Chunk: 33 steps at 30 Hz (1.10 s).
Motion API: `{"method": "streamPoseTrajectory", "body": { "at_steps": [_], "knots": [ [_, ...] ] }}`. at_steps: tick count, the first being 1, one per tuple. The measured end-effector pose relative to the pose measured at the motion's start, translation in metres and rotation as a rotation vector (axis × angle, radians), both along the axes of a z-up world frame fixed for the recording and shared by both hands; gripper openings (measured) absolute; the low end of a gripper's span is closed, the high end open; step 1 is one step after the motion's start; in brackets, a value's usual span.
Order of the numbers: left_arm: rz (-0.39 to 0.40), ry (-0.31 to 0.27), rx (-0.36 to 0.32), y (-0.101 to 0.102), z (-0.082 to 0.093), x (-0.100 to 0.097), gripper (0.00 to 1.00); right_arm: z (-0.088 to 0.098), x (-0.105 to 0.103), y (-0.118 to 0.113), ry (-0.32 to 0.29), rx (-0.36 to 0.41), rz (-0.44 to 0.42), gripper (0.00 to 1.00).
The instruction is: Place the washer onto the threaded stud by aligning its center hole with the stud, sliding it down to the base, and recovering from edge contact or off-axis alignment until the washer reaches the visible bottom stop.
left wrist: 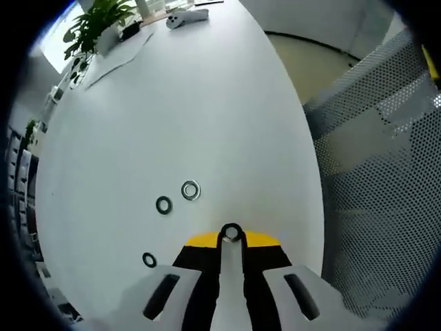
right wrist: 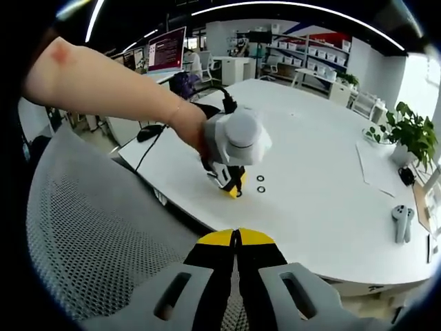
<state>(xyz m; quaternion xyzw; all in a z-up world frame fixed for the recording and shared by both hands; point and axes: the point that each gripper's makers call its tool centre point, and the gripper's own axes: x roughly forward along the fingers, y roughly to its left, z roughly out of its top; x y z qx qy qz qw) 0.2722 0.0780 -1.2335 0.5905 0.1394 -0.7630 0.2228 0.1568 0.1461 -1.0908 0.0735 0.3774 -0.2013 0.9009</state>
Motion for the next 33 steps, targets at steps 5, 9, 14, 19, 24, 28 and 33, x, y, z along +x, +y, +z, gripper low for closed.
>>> {"method": "streamPoseTrajectory", "body": {
  "at_steps": [5,9,14,19,24,28,33],
  "knots": [
    [0.041,0.023,0.000,0.004,0.017,0.008,0.08,0.000,0.000,0.000,0.001,0.000,0.002,0.04],
    [0.081,0.033,-0.010,0.008,0.030,0.020,0.08,0.000,0.000,0.000,0.002,0.001,0.004,0.04],
    [0.108,0.018,-0.032,0.011,0.041,0.040,0.08,0.000,-0.001,0.000,0.003,0.001,0.004,0.04],
    [0.137,0.017,-0.058,0.011,0.057,0.055,0.08,0.000,0.000,0.000,0.000,-0.001,0.006,0.04],
    [0.145,0.004,-0.090,0.008,0.075,0.065,0.08,0.000,0.000,0.000,0.003,0.002,0.008,0.04],
    [0.156,-0.007,-0.106,0.004,0.082,0.071,0.08,-0.001,0.000,0.001,0.006,0.003,0.009,0.04],
    [0.159,-0.035,-0.114,-0.002,0.079,0.078,0.08,-0.001,-0.001,0.001,0.008,0.005,0.007,0.04]
  ]
}}
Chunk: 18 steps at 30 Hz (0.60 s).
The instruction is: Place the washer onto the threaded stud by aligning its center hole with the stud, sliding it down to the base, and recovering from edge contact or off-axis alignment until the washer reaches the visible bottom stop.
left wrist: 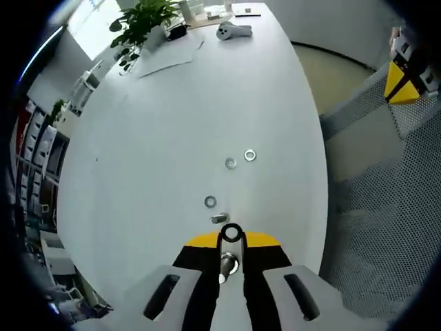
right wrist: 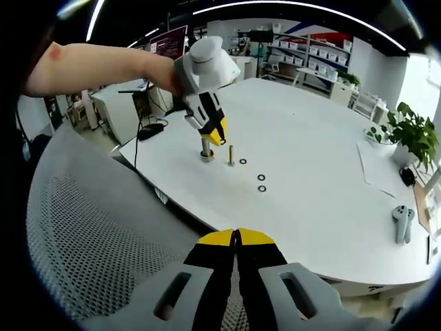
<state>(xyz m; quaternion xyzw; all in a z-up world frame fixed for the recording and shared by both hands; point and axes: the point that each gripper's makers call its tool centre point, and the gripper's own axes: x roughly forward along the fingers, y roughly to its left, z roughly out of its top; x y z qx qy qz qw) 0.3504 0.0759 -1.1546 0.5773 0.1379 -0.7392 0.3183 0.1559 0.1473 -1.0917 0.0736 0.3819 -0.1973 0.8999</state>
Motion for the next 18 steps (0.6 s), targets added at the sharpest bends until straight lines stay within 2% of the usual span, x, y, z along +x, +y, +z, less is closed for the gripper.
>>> {"method": "streamPoseTrajectory", "body": {
  "at_steps": [5,18],
  "knots": [
    [0.023,-0.015,0.010,-0.011,-0.011,0.008,0.08,0.000,0.000,0.000,0.001,0.001,0.001,0.04],
    [0.008,-0.031,0.029,-0.021,-0.024,0.001,0.08,-0.001,-0.001,0.000,0.002,0.003,-0.001,0.04]
  ]
}}
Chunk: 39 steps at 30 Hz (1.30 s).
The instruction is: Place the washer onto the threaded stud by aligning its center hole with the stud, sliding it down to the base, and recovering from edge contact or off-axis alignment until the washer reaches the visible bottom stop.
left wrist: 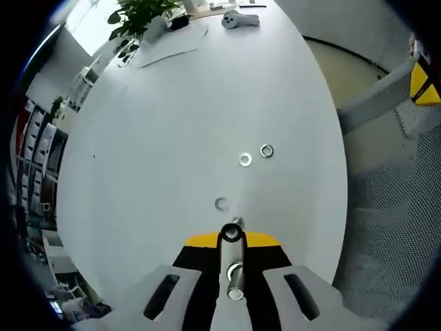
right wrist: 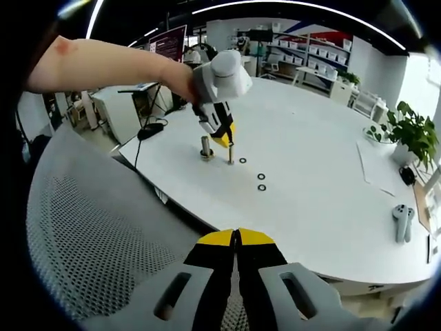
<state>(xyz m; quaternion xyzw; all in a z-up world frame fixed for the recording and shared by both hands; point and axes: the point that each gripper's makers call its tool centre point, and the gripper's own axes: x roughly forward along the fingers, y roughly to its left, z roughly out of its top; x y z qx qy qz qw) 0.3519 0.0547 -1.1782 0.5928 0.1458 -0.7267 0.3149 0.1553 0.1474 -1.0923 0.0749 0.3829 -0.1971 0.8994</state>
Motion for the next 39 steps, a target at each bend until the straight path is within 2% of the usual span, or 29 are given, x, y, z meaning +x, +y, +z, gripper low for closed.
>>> {"method": "streamPoseTrajectory", "body": {
  "at_steps": [8,19,35,39],
  "knots": [
    [-0.002,-0.012,0.022,-0.001,-0.005,0.004,0.08,0.001,0.001,0.000,-0.006,-0.003,0.002,0.04],
    [0.010,-0.037,0.063,0.000,-0.023,0.009,0.08,0.001,0.002,0.000,-0.006,-0.003,0.005,0.04],
    [-0.024,-0.052,0.100,0.007,-0.041,-0.008,0.08,0.001,0.002,0.000,-0.009,-0.004,0.005,0.04],
    [-0.035,-0.047,0.102,0.012,-0.040,-0.022,0.08,0.001,0.002,0.000,-0.011,-0.004,0.006,0.04]
  ]
}}
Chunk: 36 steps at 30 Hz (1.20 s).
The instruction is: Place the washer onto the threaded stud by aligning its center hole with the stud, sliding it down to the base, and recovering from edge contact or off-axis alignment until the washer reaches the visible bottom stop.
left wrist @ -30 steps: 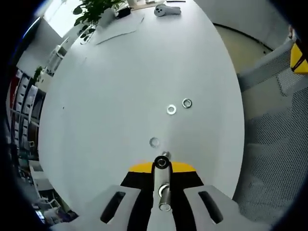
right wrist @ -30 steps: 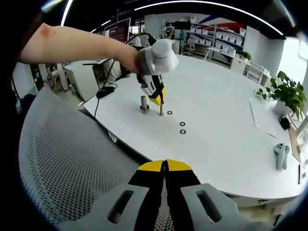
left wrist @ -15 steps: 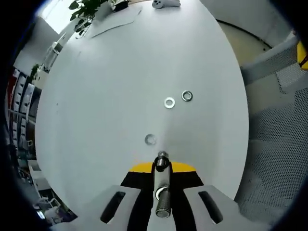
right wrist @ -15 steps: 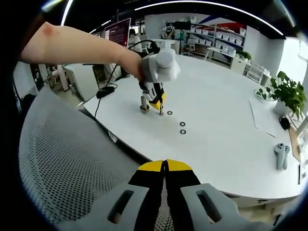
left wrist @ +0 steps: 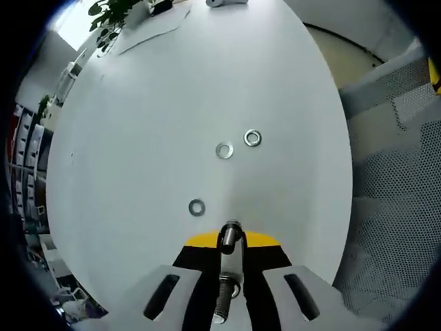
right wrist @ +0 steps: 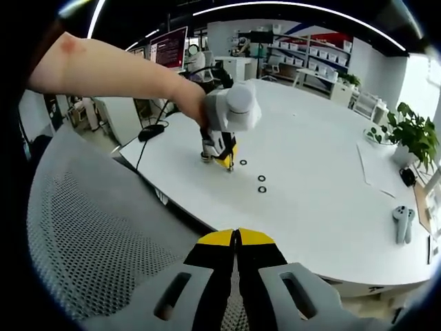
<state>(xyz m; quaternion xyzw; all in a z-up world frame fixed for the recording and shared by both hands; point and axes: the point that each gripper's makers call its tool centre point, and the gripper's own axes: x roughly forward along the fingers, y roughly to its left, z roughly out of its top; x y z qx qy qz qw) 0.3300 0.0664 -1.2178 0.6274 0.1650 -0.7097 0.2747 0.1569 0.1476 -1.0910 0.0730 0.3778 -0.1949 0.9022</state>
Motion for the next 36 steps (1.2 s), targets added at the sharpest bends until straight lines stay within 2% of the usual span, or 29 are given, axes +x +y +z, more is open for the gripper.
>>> {"method": "streamPoseTrajectory", "body": {
  "at_steps": [2,16,24,27,28,29,32,33,36],
  "knots": [
    [-0.004,0.007,0.001,0.001,-0.001,-0.001,0.08,0.000,0.000,0.000,-0.001,0.000,0.000,0.04],
    [-0.061,0.057,0.004,0.005,-0.007,-0.048,0.08,0.000,0.000,0.000,0.000,0.001,0.003,0.04],
    [-0.107,0.033,0.006,0.008,-0.016,-0.051,0.08,0.000,0.000,0.000,0.002,0.001,0.000,0.04],
    [-0.112,0.048,0.013,0.008,-0.018,-0.052,0.08,0.000,0.000,0.000,0.001,0.001,-0.001,0.04],
    [-0.120,0.083,0.020,0.010,-0.018,-0.056,0.09,0.000,0.000,0.000,0.002,0.000,-0.001,0.04],
    [-0.112,0.090,0.023,0.010,-0.018,-0.058,0.09,0.000,0.000,0.000,0.002,0.001,-0.001,0.04],
    [-0.118,0.095,0.028,0.011,-0.019,-0.058,0.09,0.000,0.000,-0.001,0.003,0.001,-0.003,0.04],
    [-0.157,0.096,0.023,0.011,-0.019,-0.059,0.09,0.000,0.000,-0.001,0.004,0.001,-0.003,0.04],
    [-0.180,0.075,0.022,0.012,-0.020,-0.055,0.09,-0.001,-0.001,-0.001,0.005,0.002,-0.003,0.04]
  ]
}}
